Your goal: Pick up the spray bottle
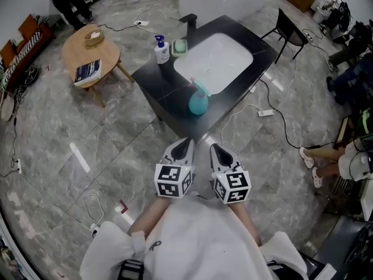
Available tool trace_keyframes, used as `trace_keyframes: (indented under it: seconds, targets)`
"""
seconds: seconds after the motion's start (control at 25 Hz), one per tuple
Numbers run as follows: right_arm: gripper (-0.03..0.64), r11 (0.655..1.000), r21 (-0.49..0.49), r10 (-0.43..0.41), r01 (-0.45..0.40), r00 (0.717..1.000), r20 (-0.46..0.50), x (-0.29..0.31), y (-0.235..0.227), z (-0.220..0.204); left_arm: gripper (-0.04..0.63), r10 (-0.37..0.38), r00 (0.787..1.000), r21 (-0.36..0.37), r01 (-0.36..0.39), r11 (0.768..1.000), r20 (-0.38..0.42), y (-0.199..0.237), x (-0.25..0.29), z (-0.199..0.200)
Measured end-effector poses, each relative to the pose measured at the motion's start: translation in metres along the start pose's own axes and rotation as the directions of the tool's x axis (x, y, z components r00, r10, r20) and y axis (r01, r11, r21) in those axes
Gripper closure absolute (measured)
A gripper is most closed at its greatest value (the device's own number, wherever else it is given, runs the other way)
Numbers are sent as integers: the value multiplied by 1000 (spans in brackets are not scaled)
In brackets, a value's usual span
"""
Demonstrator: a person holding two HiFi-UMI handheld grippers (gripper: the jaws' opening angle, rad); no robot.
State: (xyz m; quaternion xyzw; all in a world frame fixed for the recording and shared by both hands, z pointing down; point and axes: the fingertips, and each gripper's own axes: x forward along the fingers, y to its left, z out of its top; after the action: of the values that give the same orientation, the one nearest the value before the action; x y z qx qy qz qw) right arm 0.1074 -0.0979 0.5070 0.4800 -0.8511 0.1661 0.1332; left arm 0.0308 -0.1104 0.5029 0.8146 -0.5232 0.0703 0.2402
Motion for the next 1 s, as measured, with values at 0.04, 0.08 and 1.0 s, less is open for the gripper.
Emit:
trace_keyframes:
  seconds: [0.04, 0.08, 1.0]
  targets:
    - [589, 1000, -2, 0, 0, 1000, -5, 5, -1, 2, 566, 1, 1000, 0, -1, 1000, -1, 3, 4, 3]
    - [589, 1000, -4, 0, 0, 1000, -9, 10, -3, 3, 566, 2, 1000, -1, -2, 1000, -2, 6, 7, 6]
    - [589, 992, 92, -76, 81, 995, -62, 115, -7, 36, 566, -142, 985, -10, 142, 990, -93, 80, 86, 45]
